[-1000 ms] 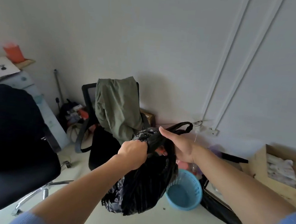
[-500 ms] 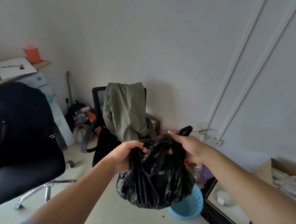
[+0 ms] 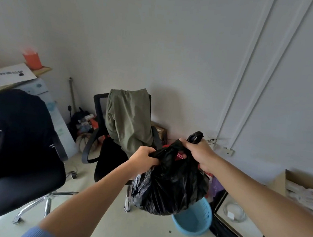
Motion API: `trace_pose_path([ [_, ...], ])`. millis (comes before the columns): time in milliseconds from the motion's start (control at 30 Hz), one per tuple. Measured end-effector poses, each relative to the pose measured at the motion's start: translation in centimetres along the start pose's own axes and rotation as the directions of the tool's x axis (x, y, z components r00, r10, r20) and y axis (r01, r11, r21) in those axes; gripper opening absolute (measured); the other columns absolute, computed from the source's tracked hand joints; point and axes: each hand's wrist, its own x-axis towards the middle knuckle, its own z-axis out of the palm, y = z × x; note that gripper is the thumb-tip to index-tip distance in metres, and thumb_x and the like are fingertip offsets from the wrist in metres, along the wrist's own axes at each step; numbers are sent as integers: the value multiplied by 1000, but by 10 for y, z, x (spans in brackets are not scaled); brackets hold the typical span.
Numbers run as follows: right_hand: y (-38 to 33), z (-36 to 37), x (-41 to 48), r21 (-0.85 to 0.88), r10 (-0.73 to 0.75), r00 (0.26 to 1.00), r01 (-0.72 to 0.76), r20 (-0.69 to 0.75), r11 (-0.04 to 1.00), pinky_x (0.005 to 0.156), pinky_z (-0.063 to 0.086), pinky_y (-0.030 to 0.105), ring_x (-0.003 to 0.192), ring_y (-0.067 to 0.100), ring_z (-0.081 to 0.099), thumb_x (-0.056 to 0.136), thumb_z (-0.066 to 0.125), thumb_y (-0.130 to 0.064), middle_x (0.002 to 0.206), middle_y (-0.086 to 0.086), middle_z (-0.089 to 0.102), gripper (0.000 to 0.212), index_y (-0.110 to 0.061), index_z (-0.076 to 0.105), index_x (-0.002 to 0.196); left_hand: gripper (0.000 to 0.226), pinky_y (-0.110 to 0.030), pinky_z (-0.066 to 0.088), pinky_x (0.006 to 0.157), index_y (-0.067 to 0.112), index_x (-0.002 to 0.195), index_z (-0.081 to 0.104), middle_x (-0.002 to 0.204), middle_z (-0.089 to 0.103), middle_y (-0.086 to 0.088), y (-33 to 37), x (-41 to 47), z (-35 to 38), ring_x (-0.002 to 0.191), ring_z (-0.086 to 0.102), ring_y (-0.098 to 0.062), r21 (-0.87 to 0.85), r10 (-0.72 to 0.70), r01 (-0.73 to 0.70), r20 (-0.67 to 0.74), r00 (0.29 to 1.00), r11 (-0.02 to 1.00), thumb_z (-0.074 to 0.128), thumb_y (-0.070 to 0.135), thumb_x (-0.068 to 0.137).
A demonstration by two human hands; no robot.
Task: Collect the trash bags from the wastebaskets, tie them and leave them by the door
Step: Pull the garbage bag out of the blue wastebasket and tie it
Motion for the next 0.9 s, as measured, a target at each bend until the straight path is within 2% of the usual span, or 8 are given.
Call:
trace_pose_path([
  [133,4,0,-1,-90,-99,993,105,70,990,67,45,31,56,20,57,97,57,-35,53,7,60,41,-12,67,65,19,-36,39,61,10,73,65,54,66,-8,5,4,-3,61,53,-24,-27,-28,25,-149,988,999,51,2,84],
  [300,-5,4,-4,-94,-177,980,185,87,978,64,45,27,55,18,54,100,50,-31,50,1,58,49,-17,64,55,14,-43,57,88,4,84,76,89,74,-21,20,-4,-14,88,70,-36,-294,-68,23,-143,987,955,70,-5,76],
  [400,-12,3,-3,-26,-152,987,154,58,988,62,45,27,57,19,53,100,52,-27,51,-1,61,39,-9,64,68,33,-40,57,85,2,109,70,100,71,-23,21,-9,-25,86,70,-32,-546,-85,-1,-133,987,838,70,-7,77],
  [500,-15,7,-3,-40,-138,984,143,112,989,66,46,28,60,21,55,100,49,-34,56,2,63,44,2,66,79,27,-27,54,73,3,109,68,91,72,-10,22,-12,-35,77,67,-18,-724,-89,-86,-200,976,685,69,2,83],
  [567,-15,14,-3,-49,-134,984,141,118,989,67,47,29,62,22,57,101,46,-38,60,3,66,52,7,65,87,19,-28,54,76,1,105,69,88,73,-10,23,-11,-39,77,68,-18,-793,-139,-123,-253,957,597,65,0,86],
  [700,-18,16,4,45,-62,997,64,-39,997,82,53,42,75,28,67,99,45,-45,82,17,71,50,-1,66,91,13,-36,54,77,2,97,63,87,68,-15,26,-9,-44,82,68,-26,-888,-244,-126,-254,936,442,53,-4,92],
  [767,-20,5,7,-39,-44,989,38,-144,998,91,50,49,91,38,66,97,45,-52,97,28,67,56,0,65,95,14,-42,53,79,1,97,59,86,64,-16,25,-9,-48,80,66,-28,-921,-273,-129,-240,932,369,46,-5,94],
  [900,-22,-17,8,-52,-16,958,1,-286,999,89,50,58,98,49,64,96,44,-52,108,36,63,65,11,59,106,17,-41,55,69,3,108,56,86,56,-11,21,-9,-57,67,63,-21,-966,-340,-141,-210,917,216,48,-1,94],
])
